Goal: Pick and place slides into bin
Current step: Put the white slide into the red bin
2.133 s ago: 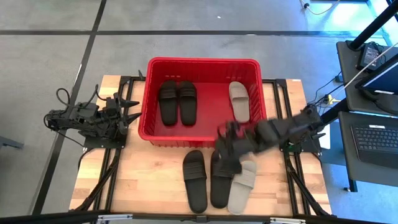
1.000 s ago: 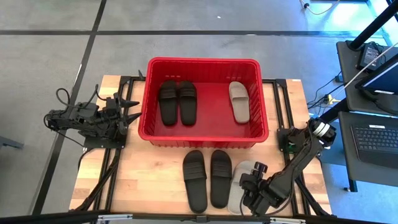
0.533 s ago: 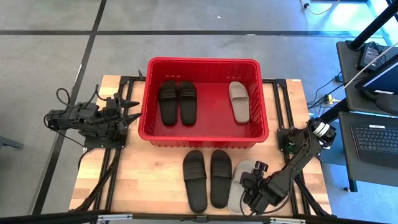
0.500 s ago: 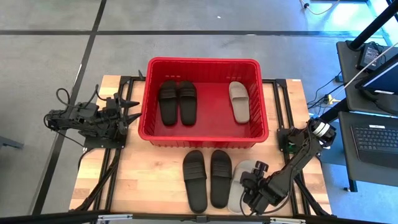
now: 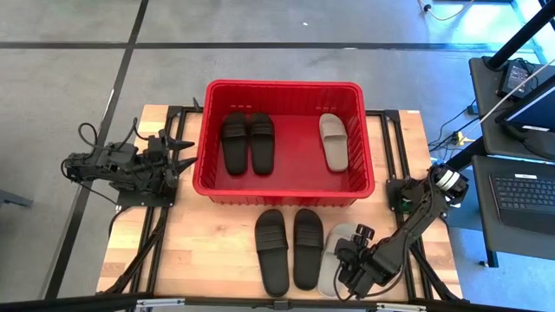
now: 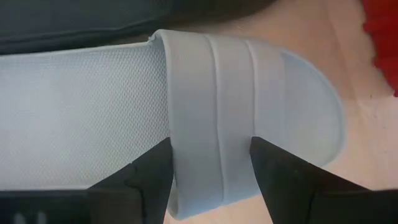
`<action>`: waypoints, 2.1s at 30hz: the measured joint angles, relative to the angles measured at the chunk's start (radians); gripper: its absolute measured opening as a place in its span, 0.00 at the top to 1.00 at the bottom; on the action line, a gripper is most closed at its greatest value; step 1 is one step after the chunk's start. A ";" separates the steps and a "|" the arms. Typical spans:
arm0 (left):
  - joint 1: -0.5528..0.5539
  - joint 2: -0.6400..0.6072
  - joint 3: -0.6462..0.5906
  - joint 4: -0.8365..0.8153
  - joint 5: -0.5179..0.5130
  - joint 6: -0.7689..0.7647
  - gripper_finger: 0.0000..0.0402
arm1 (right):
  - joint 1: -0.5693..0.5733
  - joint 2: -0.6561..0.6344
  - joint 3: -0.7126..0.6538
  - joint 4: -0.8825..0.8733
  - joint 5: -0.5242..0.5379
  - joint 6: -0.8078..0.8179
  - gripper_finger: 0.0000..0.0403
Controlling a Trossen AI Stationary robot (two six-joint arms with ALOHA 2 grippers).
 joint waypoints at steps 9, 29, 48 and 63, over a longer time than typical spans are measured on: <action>0.000 0.000 0.000 -0.003 0.000 0.000 0.35 | -0.028 0.000 0.000 -0.095 -0.007 0.005 0.54; 0.000 0.000 0.000 -0.005 0.000 0.000 0.35 | -0.036 0.000 0.001 -0.189 0.000 0.030 0.95; 0.000 0.000 0.000 -0.006 0.000 0.000 0.35 | -0.036 0.002 0.209 -0.357 -0.082 0.133 0.97; 0.000 0.000 0.000 -0.006 -0.001 0.000 0.35 | -0.105 0.002 0.804 -0.425 0.202 -0.162 0.97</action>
